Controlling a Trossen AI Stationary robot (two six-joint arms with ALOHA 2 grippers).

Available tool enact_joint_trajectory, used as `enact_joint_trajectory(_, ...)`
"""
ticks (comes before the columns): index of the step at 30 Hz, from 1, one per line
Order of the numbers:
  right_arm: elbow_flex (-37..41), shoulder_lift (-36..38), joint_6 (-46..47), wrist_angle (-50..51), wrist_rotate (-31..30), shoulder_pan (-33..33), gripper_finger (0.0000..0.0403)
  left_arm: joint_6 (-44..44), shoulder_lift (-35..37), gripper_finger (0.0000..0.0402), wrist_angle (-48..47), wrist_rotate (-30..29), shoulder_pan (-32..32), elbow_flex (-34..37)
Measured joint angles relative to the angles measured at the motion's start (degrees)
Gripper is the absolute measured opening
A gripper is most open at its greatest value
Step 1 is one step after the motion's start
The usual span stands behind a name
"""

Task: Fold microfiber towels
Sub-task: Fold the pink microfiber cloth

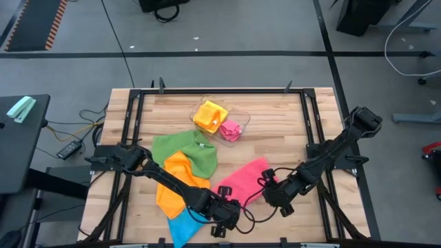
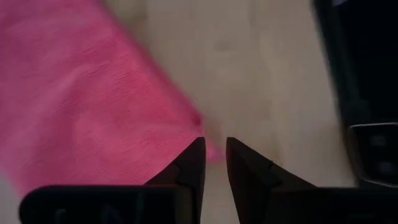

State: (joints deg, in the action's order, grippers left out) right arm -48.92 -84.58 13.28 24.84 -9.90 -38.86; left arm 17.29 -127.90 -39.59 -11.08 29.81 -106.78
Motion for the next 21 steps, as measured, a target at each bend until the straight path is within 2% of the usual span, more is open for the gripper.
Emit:
enact_joint_trajectory(6,4.61,0.0,-1.08,-8.4,-6.06,-0.69,0.0156,0.3,-0.71,0.006,-7.55,-10.59,-1.4,0.26)
enact_joint_trajectory(12,9.81,0.0,-0.55,-12.15,-6.76,-0.26,0.0156,5.67,-1.49,0.0055,-11.78,-10.03,-4.06,0.35)
enact_joint_trajectory(21,16.31,0.0,2.08,-12.2,-8.43,1.54,0.0156,5.59,-1.01,0.0051,-11.42,-8.87,-2.96,0.24)
